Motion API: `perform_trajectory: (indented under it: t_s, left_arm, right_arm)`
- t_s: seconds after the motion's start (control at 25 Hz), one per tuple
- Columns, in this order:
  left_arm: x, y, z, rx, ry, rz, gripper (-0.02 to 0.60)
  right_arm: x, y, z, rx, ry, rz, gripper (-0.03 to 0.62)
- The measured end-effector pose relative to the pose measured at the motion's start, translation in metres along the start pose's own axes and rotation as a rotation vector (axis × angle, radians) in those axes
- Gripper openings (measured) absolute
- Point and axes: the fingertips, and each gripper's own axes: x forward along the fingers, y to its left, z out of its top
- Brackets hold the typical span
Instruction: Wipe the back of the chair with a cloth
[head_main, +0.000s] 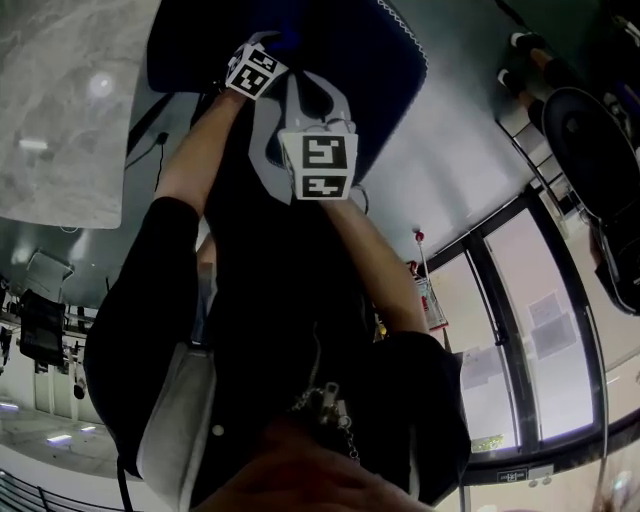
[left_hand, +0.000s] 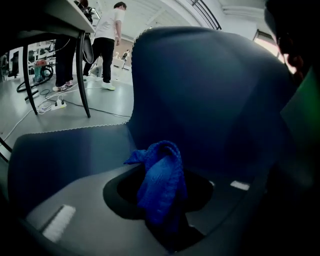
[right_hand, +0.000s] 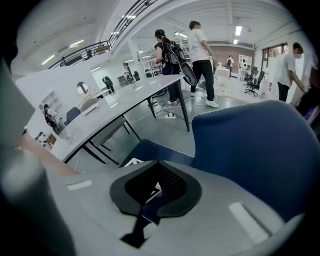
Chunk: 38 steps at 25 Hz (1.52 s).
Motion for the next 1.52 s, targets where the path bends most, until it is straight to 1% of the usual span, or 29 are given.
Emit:
perform_trajectory:
  t_s: [0.12,0.24,0.48,0.6,0.8,0.96,1.16,1.32,1.52]
  left_arm:
    - [0.005,-0.006,0.0,-0.024,0.004,-0.017,0.132]
    - [0.012,-0.014,0.006,-0.027,0.003,-0.038,0.132]
    - [0.01,-0.028,0.013,-0.027,-0.008,-0.061,0.132]
    - [0.003,-0.039,0.023,-0.006,-0.008,-0.058,0.13]
    - [-0.011,-0.052,0.034,-0.022,-0.023,-0.053,0.13]
    - [-0.024,-0.064,0.043,-0.016,-0.049,-0.056,0.13]
    - [-0.041,-0.078,0.055,-0.008,-0.078,-0.062,0.13]
    - [-0.055,-0.1,0.07,-0.005,-0.095,-0.06,0.13]
    - [-0.073,-0.12,0.085,-0.016,-0.128,-0.058,0.13]
  right_arm:
    - [0.006,0.003,-0.01,0.003,0.041,0.001,0.003]
    - [0.008,0.003,-0.02,-0.002,0.083,-0.004,0.003]
    - [-0.01,-0.005,-0.025,0.02,0.101,-0.001,0.003]
    - [-0.017,-0.008,-0.025,0.024,0.097,0.006,0.003]
    - [-0.032,-0.004,-0.015,0.019,0.076,0.024,0.003]
    - [-0.053,-0.004,-0.001,0.028,0.049,0.042,0.003]
    - [-0.072,-0.011,0.007,0.0,0.044,0.051,0.004]
    - [-0.094,-0.017,0.009,0.006,0.034,0.089,0.003]
    - [-0.118,-0.017,0.014,-0.034,0.025,0.117,0.003]
